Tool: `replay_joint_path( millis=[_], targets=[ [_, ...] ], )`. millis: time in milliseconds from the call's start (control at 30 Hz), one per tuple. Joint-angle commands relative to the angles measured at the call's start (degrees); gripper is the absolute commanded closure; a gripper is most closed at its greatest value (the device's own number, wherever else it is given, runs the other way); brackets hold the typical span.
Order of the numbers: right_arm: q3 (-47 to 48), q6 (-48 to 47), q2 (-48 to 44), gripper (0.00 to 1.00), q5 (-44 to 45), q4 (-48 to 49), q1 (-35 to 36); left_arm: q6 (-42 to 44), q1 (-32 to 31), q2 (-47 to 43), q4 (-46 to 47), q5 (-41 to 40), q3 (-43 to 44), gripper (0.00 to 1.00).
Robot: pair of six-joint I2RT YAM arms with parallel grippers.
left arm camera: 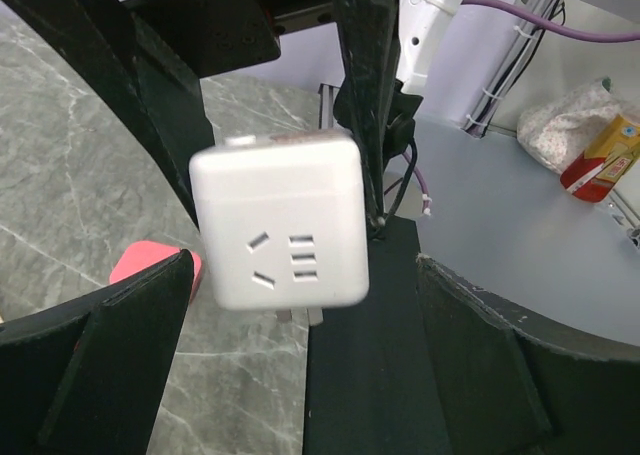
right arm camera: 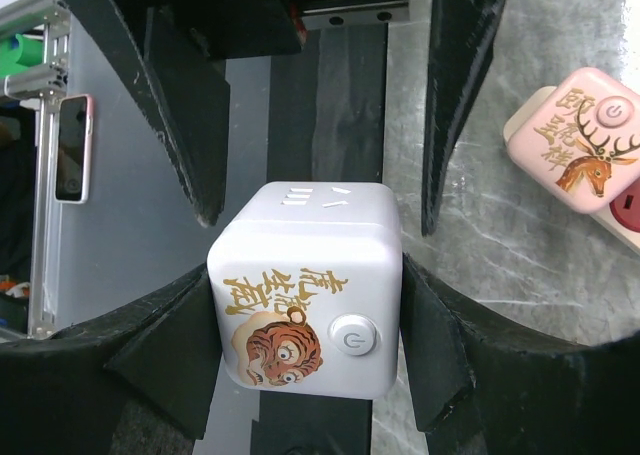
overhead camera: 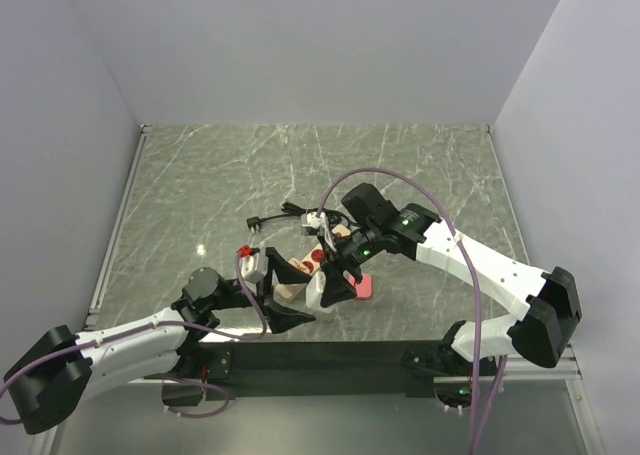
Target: Insert the plug
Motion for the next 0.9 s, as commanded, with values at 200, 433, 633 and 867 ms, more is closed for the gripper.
replay_joint_path(
  millis=[200,433,633,867],
  targets=[
    [2.49,-0.36,-1.61,1.00,0.59,0.69,1.54,0.00,-1.65,3.97,0.67,-3.11,4.31,0.03],
    [1.87,-0.27,-1.52,1.00,0.85,1.04,1.97,0.18,-1.83,7.05,1.28,-3.02,5.89,0.14],
    [1.87,-0.45,-1.08,1.00,0.85,0.86,2.33,0.71,-1.83,9.95,1.81,-1.27,7.12,0.30],
    [1.78,2.79,-1.43,1.00,3.75,2.80,2.41,0.44,-2.26,13.20,7.25,0.94,6.42,0.96]
  ],
)
